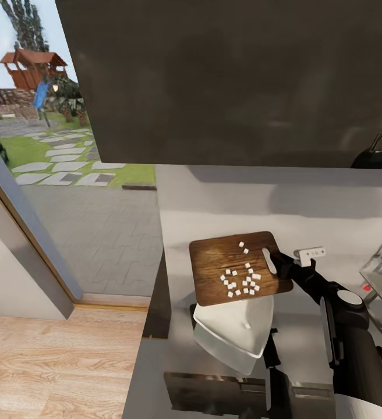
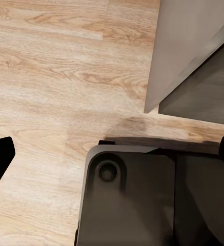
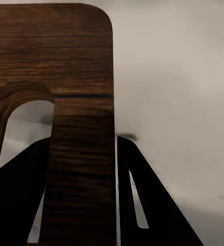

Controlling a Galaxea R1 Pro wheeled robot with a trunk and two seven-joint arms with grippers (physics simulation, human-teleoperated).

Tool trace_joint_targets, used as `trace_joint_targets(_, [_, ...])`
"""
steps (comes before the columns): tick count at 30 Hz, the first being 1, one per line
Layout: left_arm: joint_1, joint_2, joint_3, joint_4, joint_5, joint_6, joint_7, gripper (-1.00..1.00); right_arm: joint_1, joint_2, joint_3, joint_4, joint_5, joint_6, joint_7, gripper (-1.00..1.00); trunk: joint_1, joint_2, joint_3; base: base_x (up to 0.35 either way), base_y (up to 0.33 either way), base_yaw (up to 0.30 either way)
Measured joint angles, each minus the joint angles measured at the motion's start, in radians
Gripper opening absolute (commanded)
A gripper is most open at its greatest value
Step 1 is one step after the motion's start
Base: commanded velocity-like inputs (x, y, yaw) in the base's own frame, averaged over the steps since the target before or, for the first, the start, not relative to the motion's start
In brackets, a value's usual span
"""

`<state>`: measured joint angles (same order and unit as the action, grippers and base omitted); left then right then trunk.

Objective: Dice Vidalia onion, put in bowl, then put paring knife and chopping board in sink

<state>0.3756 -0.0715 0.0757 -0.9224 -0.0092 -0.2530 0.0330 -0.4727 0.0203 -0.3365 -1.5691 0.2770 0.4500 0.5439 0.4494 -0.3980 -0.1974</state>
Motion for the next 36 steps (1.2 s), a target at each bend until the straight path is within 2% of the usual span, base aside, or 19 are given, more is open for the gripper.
trace_joint_targets(21, [0.000, 0.000, 0.000, 0.005, 0.000, 0.000, 0.001, 1.00, 0.000, 0.002, 0.000, 0.003, 0.000, -0.089, 0.001, -1.00, 0.000, 0.000, 0.000, 0.000, 0.000, 0.000])
trace_joint_targets(26, [0.000, 0.000, 0.000, 0.005, 0.000, 0.000, 0.002, 1.00, 0.000, -0.001, 0.000, 0.004, -0.081, -0.106, 0.002, -1.00, 0.000, 0.000, 0.000, 0.000, 0.000, 0.000])
trace_joint_targets(36, [0.000, -0.001, 0.000, 0.005, 0.000, 0.000, 0.002, 1.00, 0.000, -0.001, 0.000, 0.007, -0.092, -0.144, 0.002, -1.00, 0.000, 0.000, 0.000, 0.000, 0.000, 0.000])
